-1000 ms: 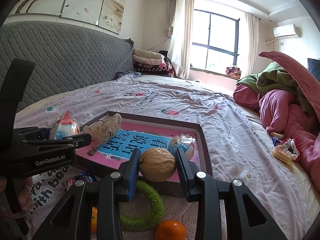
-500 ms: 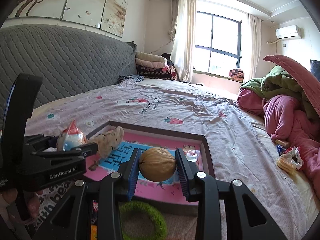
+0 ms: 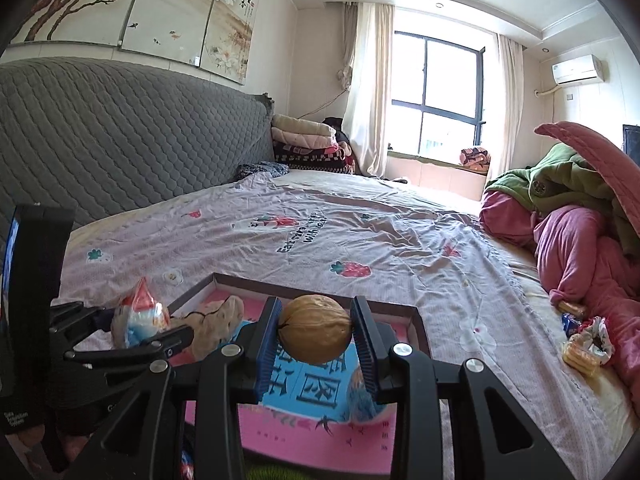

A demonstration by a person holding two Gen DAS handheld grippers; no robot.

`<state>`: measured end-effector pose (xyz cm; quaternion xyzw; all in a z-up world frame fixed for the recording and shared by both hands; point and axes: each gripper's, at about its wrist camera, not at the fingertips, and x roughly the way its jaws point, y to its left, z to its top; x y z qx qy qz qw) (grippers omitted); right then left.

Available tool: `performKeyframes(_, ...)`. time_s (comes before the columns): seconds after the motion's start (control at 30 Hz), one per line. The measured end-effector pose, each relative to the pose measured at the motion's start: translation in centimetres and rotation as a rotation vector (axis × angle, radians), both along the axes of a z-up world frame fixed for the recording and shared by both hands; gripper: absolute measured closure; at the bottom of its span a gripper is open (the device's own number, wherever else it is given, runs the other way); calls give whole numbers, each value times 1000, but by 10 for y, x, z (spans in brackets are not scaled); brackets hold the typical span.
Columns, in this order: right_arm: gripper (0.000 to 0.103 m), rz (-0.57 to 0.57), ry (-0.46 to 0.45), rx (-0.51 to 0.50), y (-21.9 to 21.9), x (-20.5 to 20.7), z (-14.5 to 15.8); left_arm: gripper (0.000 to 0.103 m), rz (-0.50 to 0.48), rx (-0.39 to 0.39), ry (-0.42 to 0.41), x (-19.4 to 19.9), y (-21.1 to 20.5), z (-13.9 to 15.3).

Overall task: Organize objects
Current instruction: 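Lower the red-white capsule and the walnut over the tray with both grippers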

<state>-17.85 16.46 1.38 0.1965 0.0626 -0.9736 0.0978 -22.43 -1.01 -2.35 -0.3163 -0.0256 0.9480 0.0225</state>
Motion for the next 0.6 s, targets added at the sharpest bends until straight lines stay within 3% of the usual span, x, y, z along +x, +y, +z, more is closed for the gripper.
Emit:
performKeyframes(0.27,67,4,-52,2,-4,-22,-8,46,19,-7,-32,-16,-6,-6)
performKeyframes(0.6,67,38,-213,-13,-3,-42,-39,46,11,-14,-96,-24,-4,-21)
